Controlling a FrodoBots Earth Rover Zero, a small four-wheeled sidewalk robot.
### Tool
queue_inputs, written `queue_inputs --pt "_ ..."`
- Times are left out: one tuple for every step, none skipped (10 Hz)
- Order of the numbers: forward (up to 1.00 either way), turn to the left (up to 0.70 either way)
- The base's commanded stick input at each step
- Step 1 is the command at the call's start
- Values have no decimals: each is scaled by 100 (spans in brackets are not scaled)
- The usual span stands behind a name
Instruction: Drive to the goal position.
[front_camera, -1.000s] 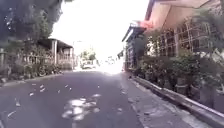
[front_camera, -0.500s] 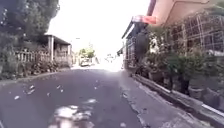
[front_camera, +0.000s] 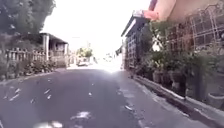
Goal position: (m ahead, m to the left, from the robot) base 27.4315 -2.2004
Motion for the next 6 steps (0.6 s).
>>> queue_inputs --pt "85 0" --pt "85 0" --pt "85 0" --pt "85 0" --pt "85 0" --pt "85 0"
